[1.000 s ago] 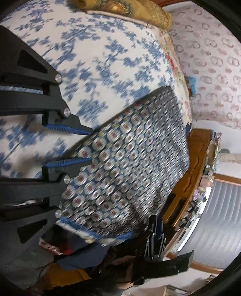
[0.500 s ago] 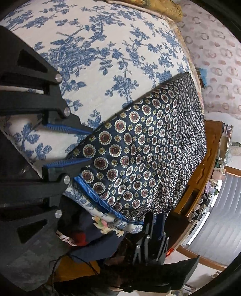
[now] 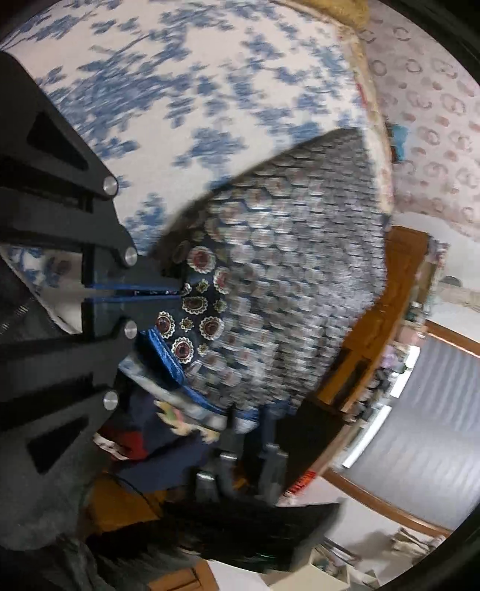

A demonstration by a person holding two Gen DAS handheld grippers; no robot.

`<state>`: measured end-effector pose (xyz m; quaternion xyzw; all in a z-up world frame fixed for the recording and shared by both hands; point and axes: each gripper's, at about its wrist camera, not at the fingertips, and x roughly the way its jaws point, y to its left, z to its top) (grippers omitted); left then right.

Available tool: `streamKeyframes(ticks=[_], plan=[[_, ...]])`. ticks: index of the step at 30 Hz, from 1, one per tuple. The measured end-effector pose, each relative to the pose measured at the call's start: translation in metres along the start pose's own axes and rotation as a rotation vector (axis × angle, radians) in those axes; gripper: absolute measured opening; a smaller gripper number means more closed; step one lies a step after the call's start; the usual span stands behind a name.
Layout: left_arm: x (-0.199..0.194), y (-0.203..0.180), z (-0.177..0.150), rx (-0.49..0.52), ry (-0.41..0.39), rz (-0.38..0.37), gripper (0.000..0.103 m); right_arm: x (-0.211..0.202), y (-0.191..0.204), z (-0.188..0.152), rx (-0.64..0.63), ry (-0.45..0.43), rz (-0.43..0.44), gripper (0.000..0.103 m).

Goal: Fold small clothes

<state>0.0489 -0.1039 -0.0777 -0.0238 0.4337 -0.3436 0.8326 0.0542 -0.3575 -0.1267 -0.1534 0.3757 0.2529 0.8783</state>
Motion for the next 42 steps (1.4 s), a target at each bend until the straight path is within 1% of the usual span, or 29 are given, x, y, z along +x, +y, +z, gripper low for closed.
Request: streamKeyframes(ticks=[4,8,10,15,20,24,25,26,27,29,31,35,38,42], plan=[[-0.011,-0.002,0.026,0.012,-0.067,-0.003,0.0,-0.004,0.013,-0.002,-0.038,0.004,0.036,0.044],[-0.016,0.0,0.047,0.025,-0.118,0.023,0.0,-0.005,0.017,-0.003,-0.047,0.003,0.041,0.045],[-0.016,0.002,0.055,0.012,-0.135,0.026,0.0,-0.001,0.014,-0.006,-0.046,0.015,0.032,0.045],[-0.016,0.009,0.063,0.001,-0.164,0.045,0.0,0.012,-0.001,-0.011,-0.032,0.042,-0.037,0.045],[-0.017,0.017,0.063,-0.024,-0.178,0.055,0.0,0.022,-0.026,-0.01,-0.003,0.043,-0.103,0.045],[-0.018,0.02,0.06,-0.025,-0.188,0.07,0.0,0.028,-0.036,-0.006,0.015,0.044,-0.109,0.045],[-0.019,0.021,0.06,-0.027,-0.189,0.072,0.0,0.028,-0.036,-0.005,0.012,0.04,-0.114,0.042],[-0.02,0.021,0.06,-0.025,-0.19,0.075,0.0,0.027,-0.037,-0.004,0.011,0.03,-0.116,0.033],[-0.021,0.021,0.06,-0.022,-0.189,0.081,0.0,0.025,-0.037,-0.002,0.011,0.02,-0.111,0.028],[-0.023,0.02,0.06,-0.014,-0.192,0.098,0.0,0.018,-0.037,0.004,0.003,-0.02,-0.122,0.014],[-0.025,0.018,0.06,-0.004,-0.197,0.117,0.0,0.011,-0.038,0.013,-0.002,-0.076,-0.153,0.008],[-0.028,0.021,0.067,-0.004,-0.208,0.143,0.0,0.0,-0.051,0.036,0.056,-0.168,-0.165,0.005],[-0.03,0.024,0.073,-0.002,-0.219,0.168,0.0,0.0,-0.057,0.055,0.066,-0.214,-0.166,0.004],[-0.03,0.031,0.083,0.003,-0.223,0.194,0.0,0.009,-0.065,0.087,0.052,-0.248,-0.169,0.003]])
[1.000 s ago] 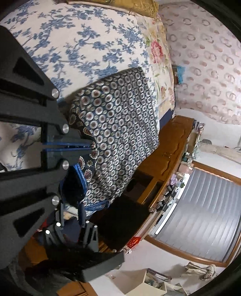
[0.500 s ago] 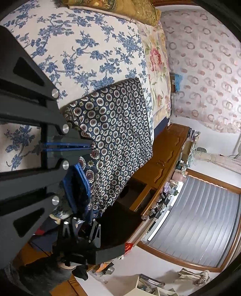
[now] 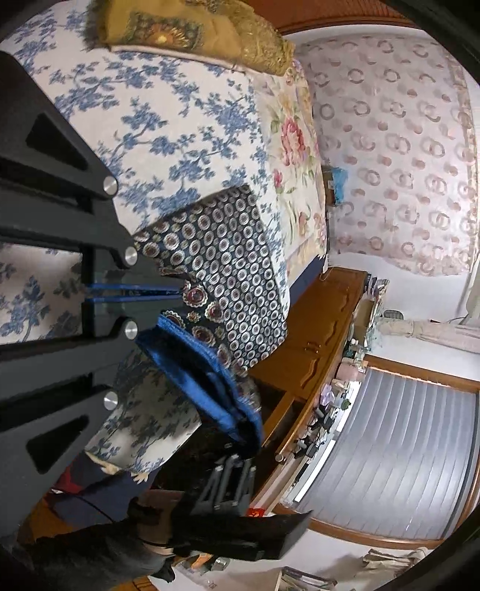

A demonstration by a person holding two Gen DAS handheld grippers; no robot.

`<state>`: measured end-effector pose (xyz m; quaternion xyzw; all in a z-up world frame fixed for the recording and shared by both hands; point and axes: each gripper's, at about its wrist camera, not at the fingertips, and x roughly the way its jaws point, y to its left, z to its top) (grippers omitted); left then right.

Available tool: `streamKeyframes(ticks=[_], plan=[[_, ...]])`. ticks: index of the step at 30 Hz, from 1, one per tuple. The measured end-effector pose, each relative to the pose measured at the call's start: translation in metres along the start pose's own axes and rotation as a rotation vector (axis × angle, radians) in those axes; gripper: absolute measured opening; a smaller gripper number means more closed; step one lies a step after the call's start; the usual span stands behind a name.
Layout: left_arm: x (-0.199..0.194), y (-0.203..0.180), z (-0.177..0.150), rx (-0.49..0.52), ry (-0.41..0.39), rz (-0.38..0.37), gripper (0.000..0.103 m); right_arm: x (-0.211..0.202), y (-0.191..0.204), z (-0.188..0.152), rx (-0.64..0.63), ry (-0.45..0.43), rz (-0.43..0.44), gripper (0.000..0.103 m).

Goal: Fold small clothes

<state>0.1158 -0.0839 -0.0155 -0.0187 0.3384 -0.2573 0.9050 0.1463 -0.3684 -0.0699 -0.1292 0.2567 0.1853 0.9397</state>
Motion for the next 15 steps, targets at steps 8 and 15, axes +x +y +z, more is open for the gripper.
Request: streamKeyframes(ticks=[8,15], plan=[[0.025,0.031,0.022,-0.017,0.012,0.03,0.0,0.052,-0.005,0.042,-0.069,-0.001,0.009,0.002],[0.055,0.063,0.044,-0.037,0.053,0.02,0.0,0.11,-0.013,0.066,-0.132,0.085,0.037,0.002]])
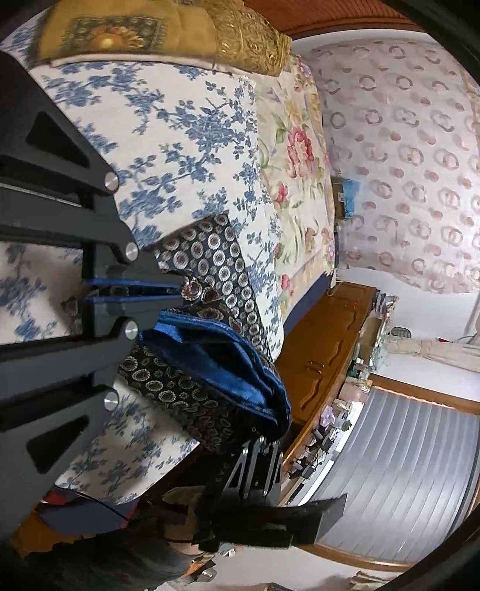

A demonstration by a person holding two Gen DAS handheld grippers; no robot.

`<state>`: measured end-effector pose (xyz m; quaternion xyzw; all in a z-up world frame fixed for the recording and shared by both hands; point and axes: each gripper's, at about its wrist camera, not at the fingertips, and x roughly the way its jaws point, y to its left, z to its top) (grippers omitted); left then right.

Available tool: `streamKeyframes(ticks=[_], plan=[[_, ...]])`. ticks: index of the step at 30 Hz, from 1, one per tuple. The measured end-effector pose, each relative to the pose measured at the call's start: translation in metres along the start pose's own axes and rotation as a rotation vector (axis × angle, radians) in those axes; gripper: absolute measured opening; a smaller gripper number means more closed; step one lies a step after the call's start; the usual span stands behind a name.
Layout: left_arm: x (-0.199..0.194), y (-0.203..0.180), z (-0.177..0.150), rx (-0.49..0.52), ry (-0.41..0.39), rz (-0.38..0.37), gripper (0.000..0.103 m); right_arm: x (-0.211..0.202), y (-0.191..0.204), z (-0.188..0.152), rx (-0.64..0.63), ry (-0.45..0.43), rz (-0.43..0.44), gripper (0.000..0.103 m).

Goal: Fold small clothes

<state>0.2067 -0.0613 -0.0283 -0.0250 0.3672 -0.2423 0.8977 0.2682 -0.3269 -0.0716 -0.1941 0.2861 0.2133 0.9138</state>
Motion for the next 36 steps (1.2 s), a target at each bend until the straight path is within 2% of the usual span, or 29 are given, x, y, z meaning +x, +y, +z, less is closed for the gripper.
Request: streamKeyframes(ticks=[2,5,8,15,16,17,23,28,36], plan=[[0.006,0.007,0.004,0.009,0.016,0.002,0.002,0.022,-0.005,0.001,-0.006,0.038,0.021,0.002],[0.012,0.019,0.006,0.026,0.032,0.048,0.004,0.054,-0.01,0.0,-0.019,0.094,0.039,0.002],[0.019,0.033,0.006,0.018,0.059,0.048,0.008,0.078,-0.014,-0.003,-0.025,0.141,0.042,0.002],[0.055,0.045,0.011,0.059,0.145,0.065,0.012,0.099,-0.031,-0.004,0.03,0.183,-0.01,0.002],[0.059,0.046,0.014,0.06,0.151,0.062,0.012,0.099,-0.033,-0.005,0.041,0.18,-0.011,0.003],[0.063,0.047,0.017,0.06,0.153,0.063,0.012,0.099,-0.035,-0.004,0.053,0.178,-0.008,0.011],[0.086,0.051,0.034,0.057,0.174,0.049,0.014,0.076,-0.052,0.003,0.108,0.13,-0.058,0.038],[0.108,0.054,0.038,0.061,0.201,0.069,0.015,0.042,-0.065,0.001,0.135,0.094,-0.077,0.045],[0.128,0.058,0.037,0.058,0.226,0.079,0.017,0.022,-0.077,-0.003,0.15,0.097,-0.12,0.046]])
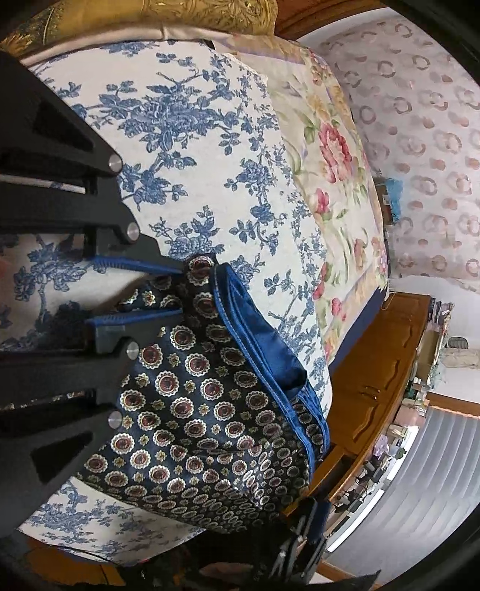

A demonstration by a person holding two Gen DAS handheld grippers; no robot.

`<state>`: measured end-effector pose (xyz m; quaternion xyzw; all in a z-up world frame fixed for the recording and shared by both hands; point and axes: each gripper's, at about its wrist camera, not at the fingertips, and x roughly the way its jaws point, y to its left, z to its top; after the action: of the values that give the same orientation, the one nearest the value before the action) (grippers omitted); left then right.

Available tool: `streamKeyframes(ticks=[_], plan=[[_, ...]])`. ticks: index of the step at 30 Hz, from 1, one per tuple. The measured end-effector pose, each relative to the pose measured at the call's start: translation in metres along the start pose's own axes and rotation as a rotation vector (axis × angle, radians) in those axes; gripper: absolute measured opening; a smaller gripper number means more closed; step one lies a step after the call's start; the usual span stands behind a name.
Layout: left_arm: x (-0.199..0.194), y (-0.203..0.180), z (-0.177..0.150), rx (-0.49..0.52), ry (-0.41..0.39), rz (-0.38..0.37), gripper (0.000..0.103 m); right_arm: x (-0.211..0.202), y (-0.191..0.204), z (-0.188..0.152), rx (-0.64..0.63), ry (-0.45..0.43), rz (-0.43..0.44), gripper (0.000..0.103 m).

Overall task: Fold small clothes
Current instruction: 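Lift the folded navy top off the quilt with both grippers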

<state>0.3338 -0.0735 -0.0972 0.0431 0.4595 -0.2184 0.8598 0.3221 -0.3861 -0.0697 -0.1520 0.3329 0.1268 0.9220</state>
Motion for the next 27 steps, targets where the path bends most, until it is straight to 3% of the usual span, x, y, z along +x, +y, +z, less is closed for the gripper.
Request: streamKeyframes(ticks=[6,15,27], plan=[[0.009,0.003,0.005,-0.003,0.001,0.008,0.018,-0.016,-0.013,-0.018,0.049,0.008,0.015,0.049],[0.024,0.01,0.014,-0.015,0.003,0.025,0.025,0.013,-0.034,-0.069,0.176,0.143,0.041,0.052],[0.03,0.012,0.025,0.007,0.048,0.011,0.026,0.044,-0.047,-0.07,0.275,0.164,0.189,0.052]])
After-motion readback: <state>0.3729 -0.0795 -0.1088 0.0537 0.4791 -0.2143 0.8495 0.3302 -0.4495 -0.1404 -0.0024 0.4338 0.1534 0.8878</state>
